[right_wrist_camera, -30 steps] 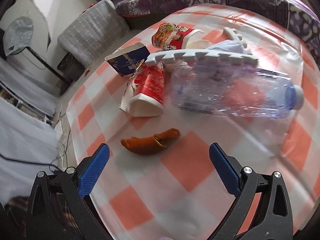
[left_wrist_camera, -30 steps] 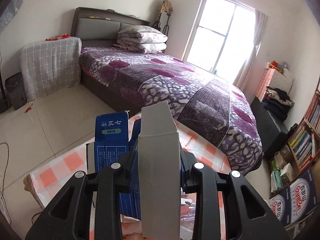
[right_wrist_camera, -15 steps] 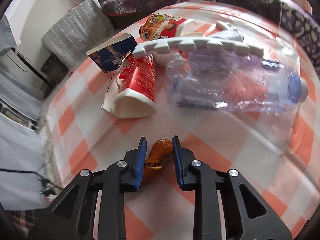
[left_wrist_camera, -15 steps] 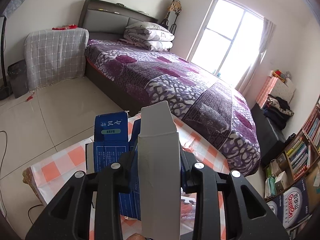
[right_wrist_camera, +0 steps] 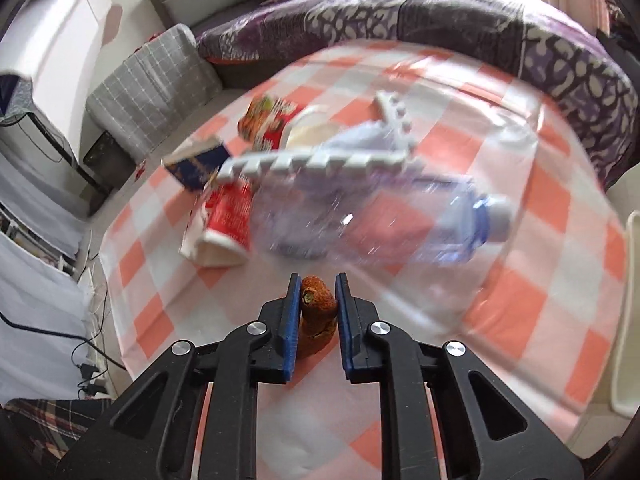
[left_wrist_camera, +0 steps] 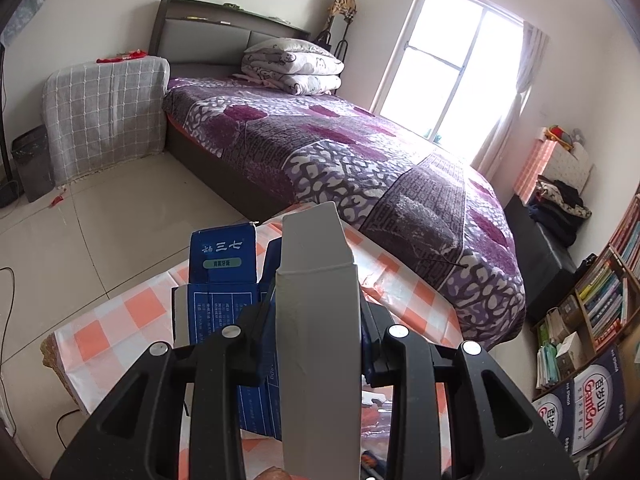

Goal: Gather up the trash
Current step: 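Grasp the blue-and-white carton with left tool while right tool grasps orange peel, then carry carton and peel over the bin and release both into it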

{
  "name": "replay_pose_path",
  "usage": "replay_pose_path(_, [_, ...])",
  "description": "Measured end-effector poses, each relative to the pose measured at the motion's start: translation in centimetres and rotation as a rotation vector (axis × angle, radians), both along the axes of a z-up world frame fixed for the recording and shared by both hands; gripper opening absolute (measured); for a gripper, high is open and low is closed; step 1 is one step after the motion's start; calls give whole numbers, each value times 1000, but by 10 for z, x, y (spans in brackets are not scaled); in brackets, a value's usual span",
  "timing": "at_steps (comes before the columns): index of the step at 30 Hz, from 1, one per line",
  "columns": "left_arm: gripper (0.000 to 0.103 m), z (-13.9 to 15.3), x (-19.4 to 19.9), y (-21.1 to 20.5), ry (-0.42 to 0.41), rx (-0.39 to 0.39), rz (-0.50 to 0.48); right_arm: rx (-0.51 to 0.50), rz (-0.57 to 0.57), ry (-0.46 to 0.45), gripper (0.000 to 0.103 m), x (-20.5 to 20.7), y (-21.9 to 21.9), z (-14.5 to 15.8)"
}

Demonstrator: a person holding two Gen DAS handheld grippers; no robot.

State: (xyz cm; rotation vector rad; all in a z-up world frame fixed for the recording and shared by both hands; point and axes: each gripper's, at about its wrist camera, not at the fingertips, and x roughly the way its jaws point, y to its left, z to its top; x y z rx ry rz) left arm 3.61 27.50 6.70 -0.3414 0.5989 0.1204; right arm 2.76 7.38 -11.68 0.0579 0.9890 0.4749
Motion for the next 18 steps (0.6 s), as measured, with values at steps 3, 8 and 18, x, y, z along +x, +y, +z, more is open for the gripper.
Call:
replay_pose_path(3, [33,-2,5,-9,1,4,-9,-5,-23,-46,16,9,-12,17])
replay_pose_path(8, [33,-5,13,-29,8,14,-31,-14,-71,-107,16,26,-37,41])
replay_pose_path(18, [33,-13,31,-78,27,58,-92,-44,-199,-180,16,49,-107,72])
